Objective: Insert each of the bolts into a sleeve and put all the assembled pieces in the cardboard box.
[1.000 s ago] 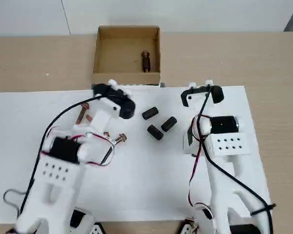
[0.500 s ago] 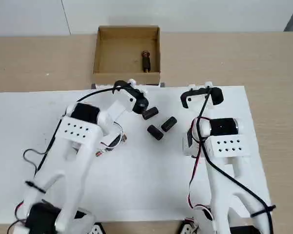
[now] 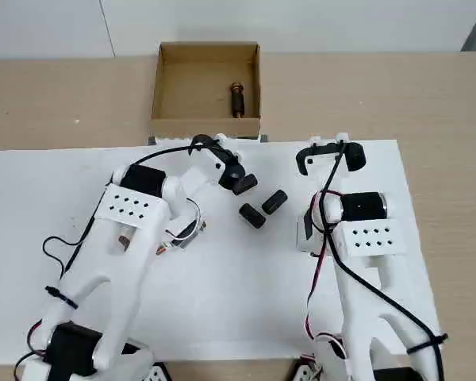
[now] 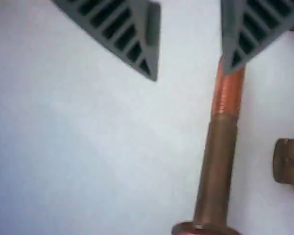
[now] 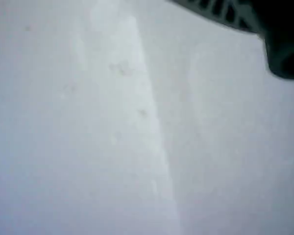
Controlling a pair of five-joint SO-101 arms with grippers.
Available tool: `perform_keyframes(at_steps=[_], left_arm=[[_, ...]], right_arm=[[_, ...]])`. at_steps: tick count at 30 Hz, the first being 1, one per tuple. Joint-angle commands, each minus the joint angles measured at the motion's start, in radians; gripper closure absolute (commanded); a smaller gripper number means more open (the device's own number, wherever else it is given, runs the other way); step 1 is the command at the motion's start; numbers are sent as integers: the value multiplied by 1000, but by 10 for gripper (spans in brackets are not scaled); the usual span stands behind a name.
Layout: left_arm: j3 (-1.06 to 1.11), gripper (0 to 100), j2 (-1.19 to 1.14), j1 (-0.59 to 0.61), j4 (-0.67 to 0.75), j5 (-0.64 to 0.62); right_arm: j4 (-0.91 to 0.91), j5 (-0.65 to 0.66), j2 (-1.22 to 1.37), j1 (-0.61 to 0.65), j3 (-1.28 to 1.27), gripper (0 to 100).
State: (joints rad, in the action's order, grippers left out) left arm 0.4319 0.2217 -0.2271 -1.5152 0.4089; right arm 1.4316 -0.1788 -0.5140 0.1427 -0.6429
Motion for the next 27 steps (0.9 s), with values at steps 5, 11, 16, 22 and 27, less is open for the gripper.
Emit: perform_keyframes(at_steps=[5,11,16,22,27], left_arm=[[-42,913,-69,-11,57,8],[-44,913,-137,-11,107,8],[-42,913,-178,-12,160,8],[-42,913,-249,-12,212,8],[-42,913,-295,-12,264,8]], right_arm=[[-16,-37,-31,-2,3,996],[-16,-37,-31,-2,3,996],[-16,-37,-31,-2,3,996],[-16,-37,-31,-2,3,996],[-16,-35,-31,-2,3,996]])
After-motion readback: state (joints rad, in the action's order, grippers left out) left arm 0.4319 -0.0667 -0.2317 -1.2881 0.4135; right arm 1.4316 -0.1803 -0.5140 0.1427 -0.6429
